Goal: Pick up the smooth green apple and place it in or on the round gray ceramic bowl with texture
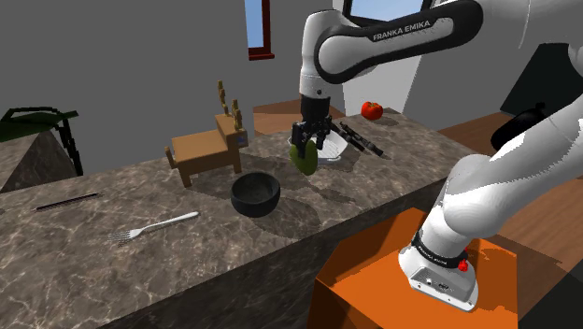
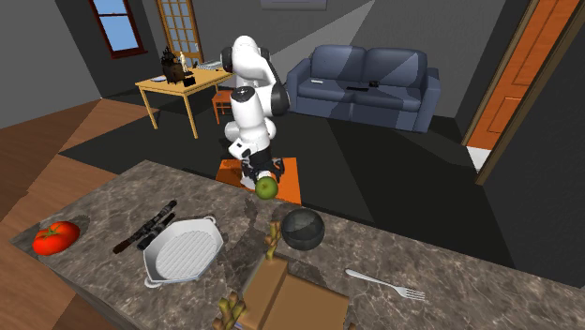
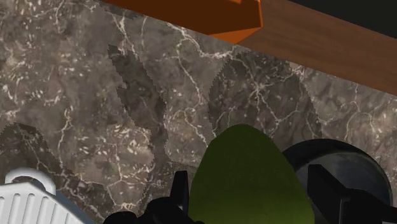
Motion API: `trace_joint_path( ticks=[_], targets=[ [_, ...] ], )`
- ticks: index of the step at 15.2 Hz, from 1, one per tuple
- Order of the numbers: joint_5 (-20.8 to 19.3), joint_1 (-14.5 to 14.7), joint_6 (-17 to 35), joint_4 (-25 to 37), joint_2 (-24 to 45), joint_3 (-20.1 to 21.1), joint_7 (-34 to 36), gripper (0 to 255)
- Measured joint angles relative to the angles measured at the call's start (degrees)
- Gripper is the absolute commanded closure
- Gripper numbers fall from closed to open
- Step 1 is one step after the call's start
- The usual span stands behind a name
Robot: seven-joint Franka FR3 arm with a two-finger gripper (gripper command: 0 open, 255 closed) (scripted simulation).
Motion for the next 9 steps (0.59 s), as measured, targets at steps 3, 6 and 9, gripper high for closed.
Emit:
trace_joint_path(
  ticks=[3, 6, 9],
  targets=[
    [-0.1, 0.0, -2.4, 2.1, -0.3, -0.1, 0.4, 255],
    [-0.2, 0.0, -4.5, 3.8, -0.7, -0.2, 0.7, 255],
    [0.1, 0.7, -4.9, 8.1, 2.8, 1.5, 3.1, 255]
  ],
)
